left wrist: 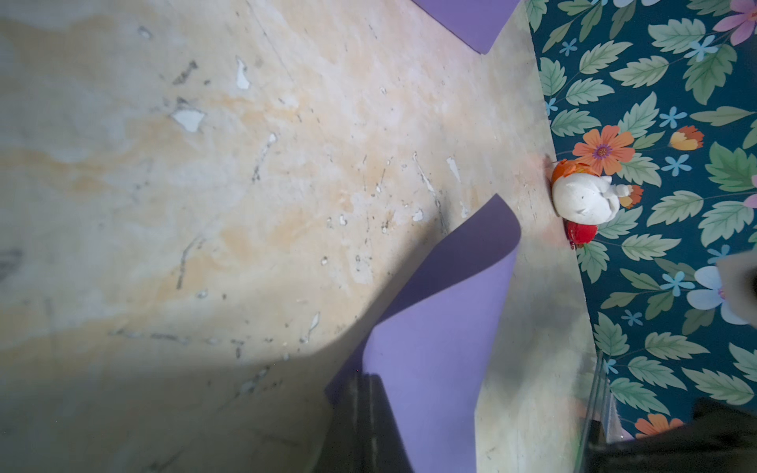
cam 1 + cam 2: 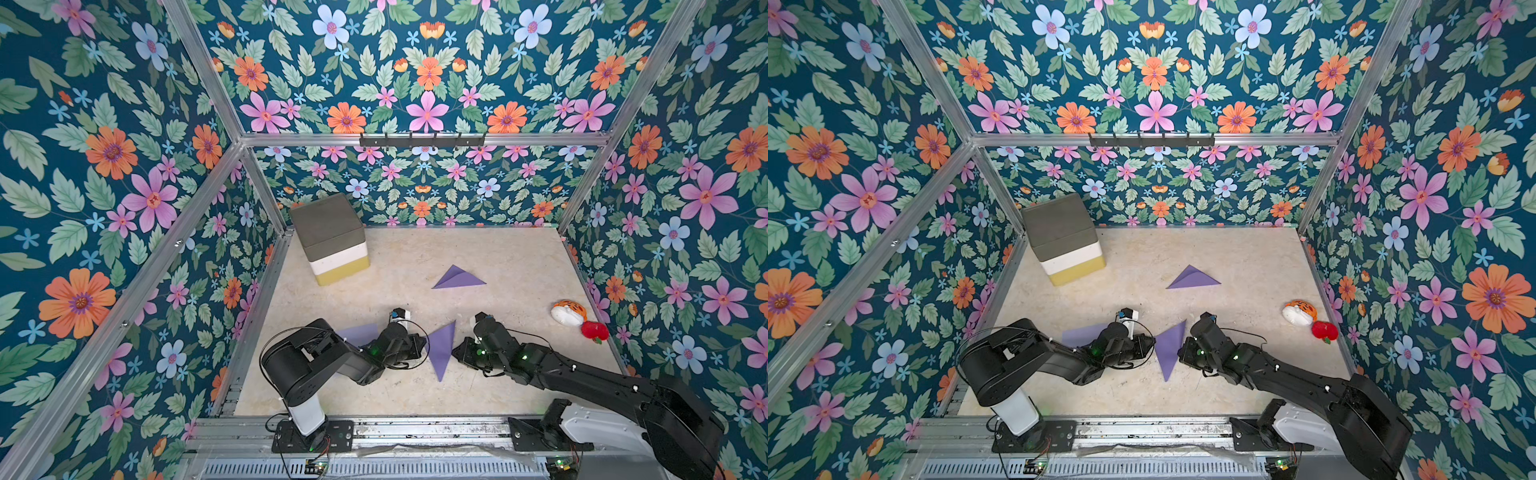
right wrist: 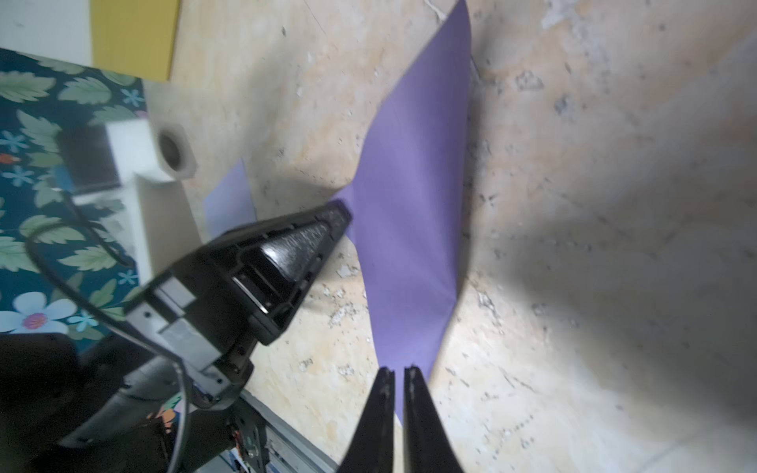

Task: Fold the square paper diagonally
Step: Fold the paper at the center of the board.

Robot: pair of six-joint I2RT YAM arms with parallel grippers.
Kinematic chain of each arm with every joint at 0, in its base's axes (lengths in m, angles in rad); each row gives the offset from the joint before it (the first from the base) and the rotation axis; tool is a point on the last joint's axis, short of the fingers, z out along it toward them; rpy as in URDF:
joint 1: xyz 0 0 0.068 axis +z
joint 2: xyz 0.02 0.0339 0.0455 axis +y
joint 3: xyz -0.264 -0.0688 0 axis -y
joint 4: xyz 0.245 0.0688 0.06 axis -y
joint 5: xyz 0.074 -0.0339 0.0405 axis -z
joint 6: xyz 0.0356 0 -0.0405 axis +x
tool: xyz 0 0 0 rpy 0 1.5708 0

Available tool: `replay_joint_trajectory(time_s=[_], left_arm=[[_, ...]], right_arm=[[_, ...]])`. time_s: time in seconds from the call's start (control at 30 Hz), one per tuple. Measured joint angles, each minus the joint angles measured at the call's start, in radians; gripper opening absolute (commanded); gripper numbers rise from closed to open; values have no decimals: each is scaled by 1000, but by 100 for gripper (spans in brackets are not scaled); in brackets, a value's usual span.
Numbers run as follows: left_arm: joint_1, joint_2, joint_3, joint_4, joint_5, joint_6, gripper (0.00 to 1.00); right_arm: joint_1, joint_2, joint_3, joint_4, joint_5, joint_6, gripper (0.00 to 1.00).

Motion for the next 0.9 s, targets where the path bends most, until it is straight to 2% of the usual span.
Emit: replay_joint_trajectory(time_s=[0.13, 0.43, 0.9], left_arm=[[-4, 0, 1, -1, -8, 3, 0], [-8, 7, 11, -5, -13, 14, 0], [-8, 14, 5, 13, -14, 14, 0]], right_arm=[[-78, 61, -6, 97, -52, -21, 11], [-92, 230, 6, 254, -118, -31, 9], [-100, 288, -74, 316, -60, -48, 7]])
